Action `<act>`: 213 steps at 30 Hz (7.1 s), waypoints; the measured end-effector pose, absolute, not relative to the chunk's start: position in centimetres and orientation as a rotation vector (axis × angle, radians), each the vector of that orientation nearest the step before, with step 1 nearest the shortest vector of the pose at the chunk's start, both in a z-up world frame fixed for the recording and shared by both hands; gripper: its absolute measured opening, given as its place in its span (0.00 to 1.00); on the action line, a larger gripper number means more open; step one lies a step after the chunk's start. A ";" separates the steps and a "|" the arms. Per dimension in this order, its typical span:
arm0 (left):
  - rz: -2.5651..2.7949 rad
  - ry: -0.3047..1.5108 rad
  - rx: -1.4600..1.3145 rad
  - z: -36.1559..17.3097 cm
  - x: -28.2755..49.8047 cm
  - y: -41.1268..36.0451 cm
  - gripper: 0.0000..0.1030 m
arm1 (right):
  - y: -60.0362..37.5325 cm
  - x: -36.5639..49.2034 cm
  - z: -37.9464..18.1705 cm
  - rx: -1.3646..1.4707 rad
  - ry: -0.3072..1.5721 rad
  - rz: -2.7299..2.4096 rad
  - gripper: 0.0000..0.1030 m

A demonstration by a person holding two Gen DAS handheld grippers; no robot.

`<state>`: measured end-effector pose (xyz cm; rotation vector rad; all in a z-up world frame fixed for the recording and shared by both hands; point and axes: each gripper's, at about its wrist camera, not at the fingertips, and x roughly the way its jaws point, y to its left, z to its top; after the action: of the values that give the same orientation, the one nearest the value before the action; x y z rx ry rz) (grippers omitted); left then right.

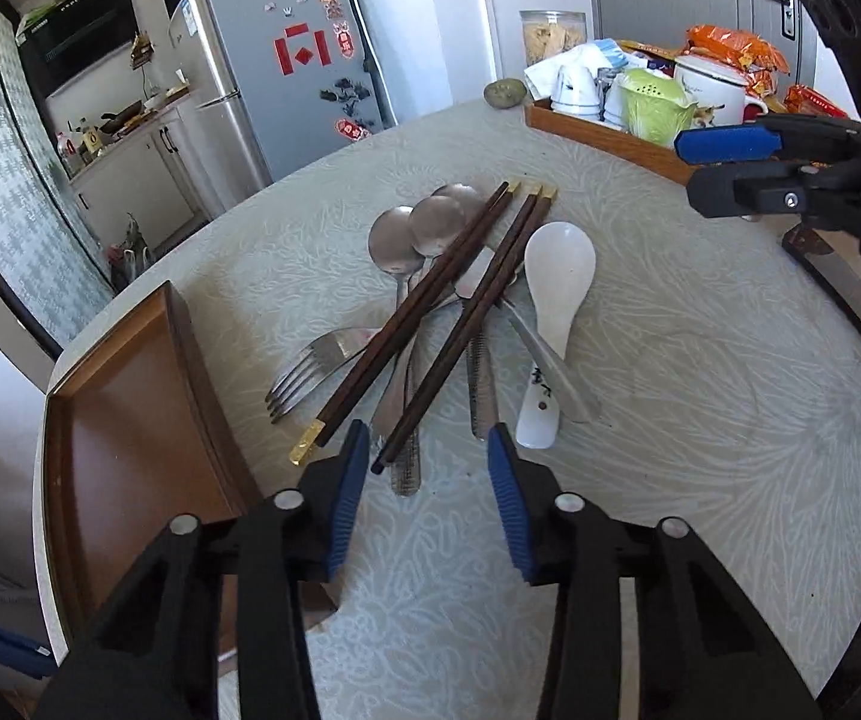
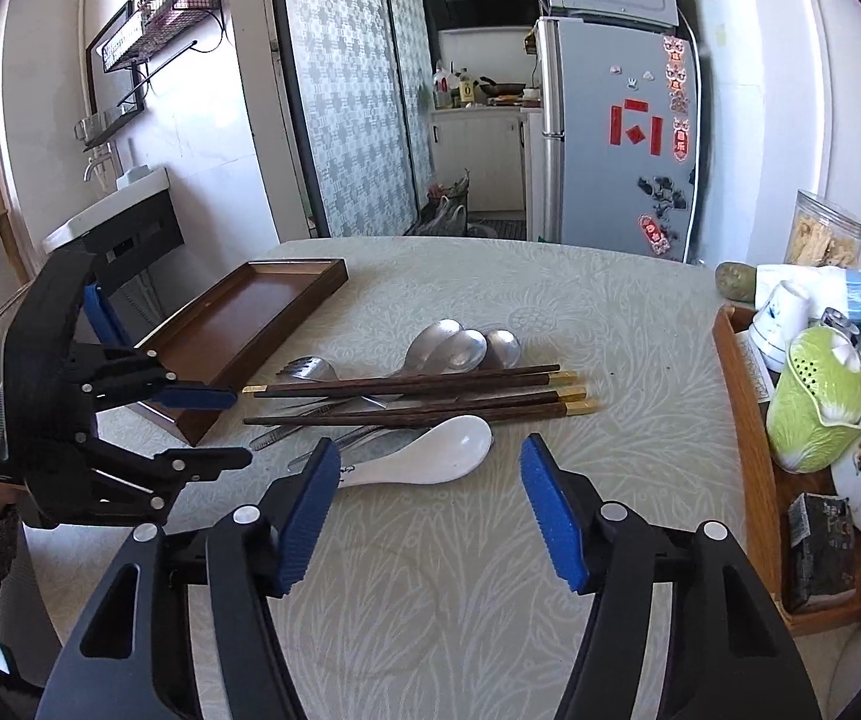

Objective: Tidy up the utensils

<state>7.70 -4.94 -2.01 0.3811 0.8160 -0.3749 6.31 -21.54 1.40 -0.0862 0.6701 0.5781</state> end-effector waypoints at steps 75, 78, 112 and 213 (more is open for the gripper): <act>-0.533 0.741 0.392 -0.4 5.4 -6.9 0.05 | -20.5 19.5 -3.9 0.432 1.048 0.434 0.28; -0.531 0.730 0.389 -0.1 5.0 -6.4 0.05 | -20.0 19.2 -2.8 0.414 1.034 0.440 0.28; -0.128 0.820 0.254 -3.0 8.0 14.1 0.07 | 11.9 25.9 -2.8 -0.003 1.086 0.665 0.24; -0.211 0.800 0.193 -1.3 7.0 13.0 0.07 | 7.4 24.3 -0.9 0.074 1.053 0.702 0.18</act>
<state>7.03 13.00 -1.33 0.1933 0.8001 -0.2112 24.27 7.39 -0.91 0.0739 1.0528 0.7016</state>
